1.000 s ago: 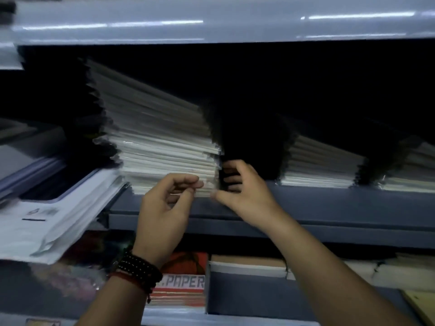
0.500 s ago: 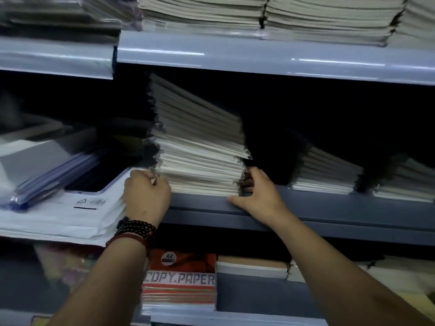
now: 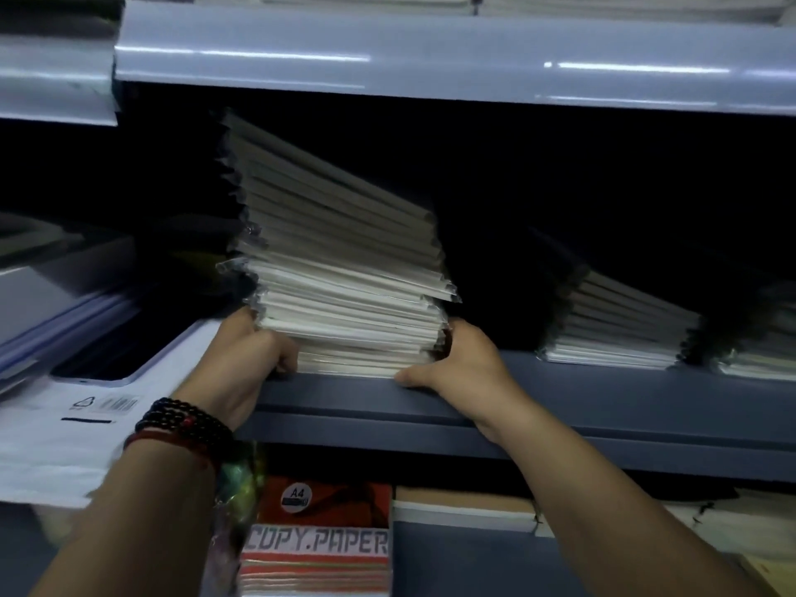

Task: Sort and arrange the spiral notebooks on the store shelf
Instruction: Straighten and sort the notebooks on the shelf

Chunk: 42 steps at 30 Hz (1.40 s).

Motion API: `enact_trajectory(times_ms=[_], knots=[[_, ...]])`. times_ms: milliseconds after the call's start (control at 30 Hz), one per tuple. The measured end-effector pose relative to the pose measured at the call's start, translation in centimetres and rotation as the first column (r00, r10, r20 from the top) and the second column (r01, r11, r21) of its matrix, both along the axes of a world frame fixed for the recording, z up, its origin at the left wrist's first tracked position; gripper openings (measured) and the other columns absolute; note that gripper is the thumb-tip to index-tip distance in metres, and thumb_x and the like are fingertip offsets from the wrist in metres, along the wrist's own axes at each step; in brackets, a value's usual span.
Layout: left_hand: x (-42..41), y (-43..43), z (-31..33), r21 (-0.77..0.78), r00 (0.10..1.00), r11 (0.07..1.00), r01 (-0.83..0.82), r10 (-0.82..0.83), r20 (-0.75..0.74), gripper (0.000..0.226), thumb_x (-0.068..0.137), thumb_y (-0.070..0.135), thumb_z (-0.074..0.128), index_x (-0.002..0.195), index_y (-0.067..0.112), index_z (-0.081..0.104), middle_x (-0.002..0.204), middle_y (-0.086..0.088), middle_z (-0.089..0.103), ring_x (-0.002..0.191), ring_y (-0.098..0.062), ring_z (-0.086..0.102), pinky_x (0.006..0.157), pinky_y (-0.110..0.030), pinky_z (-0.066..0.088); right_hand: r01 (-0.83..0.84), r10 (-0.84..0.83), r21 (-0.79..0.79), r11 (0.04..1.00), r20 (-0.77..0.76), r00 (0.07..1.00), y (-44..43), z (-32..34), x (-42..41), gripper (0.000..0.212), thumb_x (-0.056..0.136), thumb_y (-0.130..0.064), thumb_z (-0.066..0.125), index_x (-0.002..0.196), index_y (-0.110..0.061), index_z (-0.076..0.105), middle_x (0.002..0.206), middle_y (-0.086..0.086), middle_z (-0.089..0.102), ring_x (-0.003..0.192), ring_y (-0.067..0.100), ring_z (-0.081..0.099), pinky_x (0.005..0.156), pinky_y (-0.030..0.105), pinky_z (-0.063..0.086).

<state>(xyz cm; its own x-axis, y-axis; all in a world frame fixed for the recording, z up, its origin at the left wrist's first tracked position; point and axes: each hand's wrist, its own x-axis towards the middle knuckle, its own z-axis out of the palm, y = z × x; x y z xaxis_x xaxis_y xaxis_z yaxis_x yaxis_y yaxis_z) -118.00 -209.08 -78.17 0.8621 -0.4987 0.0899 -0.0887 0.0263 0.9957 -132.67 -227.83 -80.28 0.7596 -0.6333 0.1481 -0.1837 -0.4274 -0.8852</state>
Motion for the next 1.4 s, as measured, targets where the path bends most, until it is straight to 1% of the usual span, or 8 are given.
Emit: enact_trajectory(times_ms=[200,367,533,700,800,1033,1267,1400], knots=[[-0.4,-0.5,0.0,-0.108,0.997,0.993,0.055,-0.060,-0.047,0.037,0.041,-0.012,0.047,0.078,-0.006,0.050,0.058,-0.007,0.036,0.058,-0.021,0.030,0.045,-0.024,0.022,-0.042,0.040,0.063,0.997,0.038,0.998,-0.9,0.2,-0.8,0.049,0.062,-0.010,0.092,0.104,-0.018,0.068,0.100,-0.006,0.076,0.093,0.010,0.072,0.092,0.036,0.058],[-0.6,-1.9,-1.2,-0.161,0.994,0.984,0.078,-0.090,-0.068,0.074,0.061,-0.021,0.054,0.131,0.001,0.047,0.049,-0.003,0.048,0.055,-0.022,0.043,0.052,-0.027,0.033,-0.037,0.037,0.015,0.999,-0.004,0.999,-1.8,0.9,-2.2,0.046,0.063,-0.011,0.092,0.100,-0.021,0.066,0.100,-0.008,0.075,0.093,0.009,0.071,0.094,0.033,0.056],[-2.8,-2.6,-0.8,-0.182,0.960,0.945,0.273,-0.280,-0.010,0.052,0.069,-0.010,0.079,0.118,-0.001,0.063,0.108,-0.011,0.076,0.105,-0.027,0.072,0.091,-0.032,0.052,-0.004,-0.018,-0.188,0.982,-0.110,0.994,-3.3,1.8,-4.5,0.051,0.062,-0.034,0.093,0.104,-0.023,0.065,0.096,-0.010,0.074,0.091,0.008,0.068,0.091,0.035,0.055],[-3.0,-2.1,-1.0,-0.217,0.930,0.909,0.355,-0.367,-0.013,0.018,0.081,0.003,0.075,0.095,0.012,0.067,0.083,0.007,0.073,0.094,-0.010,0.067,0.089,-0.024,0.050,-0.049,0.049,-0.084,0.995,-0.002,0.999,-3.9,2.1,-6.7,0.045,0.069,-0.037,0.090,0.107,-0.029,0.066,0.100,-0.021,0.075,0.094,-0.003,0.069,0.085,0.018,0.051],[-2.4,-2.0,-1.3,-0.247,0.947,0.916,0.315,-0.322,0.009,0.023,0.074,0.008,0.084,0.094,0.012,0.074,0.095,-0.003,0.074,0.103,-0.024,0.063,0.096,-0.035,0.049,-0.060,0.061,-0.009,0.998,0.112,0.992,-3.9,2.0,-6.7,0.044,0.071,-0.030,0.088,0.108,-0.031,0.064,0.103,-0.029,0.072,0.098,-0.007,0.067,0.080,0.005,0.047],[-1.9,-2.0,-1.6,-0.234,0.942,0.913,0.334,-0.318,0.104,0.056,0.080,0.015,0.084,0.125,-0.007,0.060,0.128,-0.013,0.067,0.122,-0.031,0.062,0.113,-0.057,0.041,-0.095,0.092,0.007,0.995,0.187,0.978,-3.9,1.9,-5.4,0.033,0.074,-0.022,0.085,0.103,-0.020,0.069,0.094,-0.018,0.076,0.088,-0.001,0.071,0.074,0.011,0.051],[-1.8,-2.0,-1.5,-0.098,0.928,0.941,0.323,-0.295,0.227,0.033,0.093,0.028,0.067,0.120,0.008,0.067,0.120,-0.009,0.073,0.116,-0.025,0.066,0.107,-0.056,0.046,-0.123,0.119,0.005,0.992,0.190,0.975,-3.6,1.6,-4.4,0.038,0.076,-0.026,0.084,0.110,-0.018,0.070,0.105,-0.012,0.076,0.100,0.004,0.071,0.085,0.013,0.051],[-2.0,-2.2,-1.3,-0.024,0.902,0.926,0.378,-0.362,0.235,0.053,0.091,0.038,0.069,0.136,0.014,0.056,0.130,0.002,0.069,0.124,-0.017,0.062,0.113,-0.046,0.042,-0.157,0.148,0.034,0.987,0.187,0.971,-3.3,1.6,-4.5,0.042,0.072,-0.017,0.087,0.109,-0.020,0.067,0.104,-0.014,0.076,0.098,0.003,0.071,0.084,0.013,0.051]])
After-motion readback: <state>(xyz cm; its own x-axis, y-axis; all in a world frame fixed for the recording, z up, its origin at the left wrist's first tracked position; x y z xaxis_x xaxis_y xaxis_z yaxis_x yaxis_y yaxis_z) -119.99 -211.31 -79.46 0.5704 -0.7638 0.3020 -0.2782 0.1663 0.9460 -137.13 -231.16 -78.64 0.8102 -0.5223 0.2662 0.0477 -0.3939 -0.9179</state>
